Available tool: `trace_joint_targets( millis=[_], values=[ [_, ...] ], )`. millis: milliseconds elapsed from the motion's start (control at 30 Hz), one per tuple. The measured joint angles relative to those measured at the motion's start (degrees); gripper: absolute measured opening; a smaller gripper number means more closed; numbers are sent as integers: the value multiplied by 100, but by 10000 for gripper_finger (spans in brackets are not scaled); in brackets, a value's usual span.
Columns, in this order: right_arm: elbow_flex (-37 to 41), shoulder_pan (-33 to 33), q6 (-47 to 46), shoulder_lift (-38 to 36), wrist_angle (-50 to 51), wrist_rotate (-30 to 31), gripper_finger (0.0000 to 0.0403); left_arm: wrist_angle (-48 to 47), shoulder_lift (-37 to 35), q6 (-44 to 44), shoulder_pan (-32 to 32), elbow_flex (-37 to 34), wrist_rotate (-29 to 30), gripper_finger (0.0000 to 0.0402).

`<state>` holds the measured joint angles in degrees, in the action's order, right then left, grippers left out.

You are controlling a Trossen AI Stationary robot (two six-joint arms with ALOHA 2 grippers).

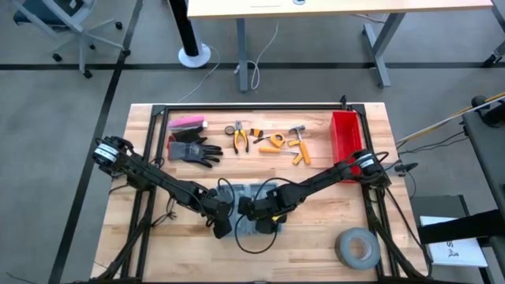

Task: Prefit tool cases
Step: Remove the flathead screwdriver from the pre-fit tool case

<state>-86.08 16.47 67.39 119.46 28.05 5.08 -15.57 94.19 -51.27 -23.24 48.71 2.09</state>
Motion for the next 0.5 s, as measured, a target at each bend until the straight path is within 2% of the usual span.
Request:
trace_joint_targets(
  millis=[333, 500],
  values=[
    [11, -37, -141, 0, -158, -81, 1, -10, 0, -4, 0, 0, -30, 165],
    [10, -35, -172, 37, -261, -80, 16, -11, 0, -7, 0, 0, -31, 165]
  ],
)
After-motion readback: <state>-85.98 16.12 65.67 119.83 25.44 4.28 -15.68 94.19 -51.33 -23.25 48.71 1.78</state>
